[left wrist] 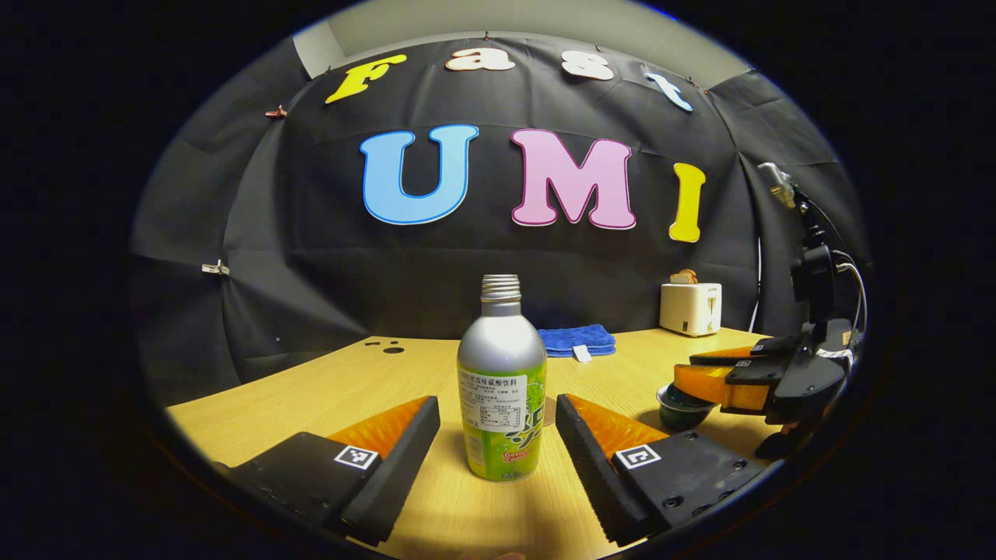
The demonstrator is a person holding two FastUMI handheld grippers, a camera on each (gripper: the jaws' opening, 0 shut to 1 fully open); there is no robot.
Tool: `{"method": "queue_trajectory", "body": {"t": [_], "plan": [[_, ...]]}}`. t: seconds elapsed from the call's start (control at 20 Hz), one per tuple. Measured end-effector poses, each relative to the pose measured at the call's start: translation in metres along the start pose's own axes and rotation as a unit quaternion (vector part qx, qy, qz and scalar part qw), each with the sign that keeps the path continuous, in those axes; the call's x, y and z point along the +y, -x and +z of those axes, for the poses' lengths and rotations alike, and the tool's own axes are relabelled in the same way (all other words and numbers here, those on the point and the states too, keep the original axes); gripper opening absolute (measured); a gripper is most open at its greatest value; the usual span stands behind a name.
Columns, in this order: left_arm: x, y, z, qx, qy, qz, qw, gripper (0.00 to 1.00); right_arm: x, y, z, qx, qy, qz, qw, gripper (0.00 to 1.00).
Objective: Open the teacup lid with one hand, grasp the water bottle and pour water into the teacup with the other hand; after pouring, place the water bottle on the coaster and then close the teacup lid.
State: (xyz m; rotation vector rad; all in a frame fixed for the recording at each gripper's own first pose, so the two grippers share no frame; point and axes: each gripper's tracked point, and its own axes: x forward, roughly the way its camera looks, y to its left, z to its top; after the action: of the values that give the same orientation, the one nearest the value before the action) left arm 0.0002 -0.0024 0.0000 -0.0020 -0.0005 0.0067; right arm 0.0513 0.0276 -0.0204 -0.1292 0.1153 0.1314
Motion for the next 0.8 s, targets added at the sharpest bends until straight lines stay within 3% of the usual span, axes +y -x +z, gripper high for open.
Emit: {"method": "queue_trajectory", "body": {"t": [0.25,0.3,0.8], "plan": [[-0.002,-0.006,0.0,-0.001,0.0,-0.01,1.0,0.95,-0.01,0.018,0.015,-0.06,-0.042,-0.016,0.997,0.27],[-0.002,-0.01,0.0,-0.001,0.0,-0.011,1.0,0.95,-0.011,0.021,0.011,-0.055,-0.067,-0.012,0.996,0.26],[0.001,-0.048,0.001,-0.001,-0.001,-0.007,1.0,0.95,-0.037,0.032,0.01,-0.057,-0.064,-0.023,0.996,0.26]]}}
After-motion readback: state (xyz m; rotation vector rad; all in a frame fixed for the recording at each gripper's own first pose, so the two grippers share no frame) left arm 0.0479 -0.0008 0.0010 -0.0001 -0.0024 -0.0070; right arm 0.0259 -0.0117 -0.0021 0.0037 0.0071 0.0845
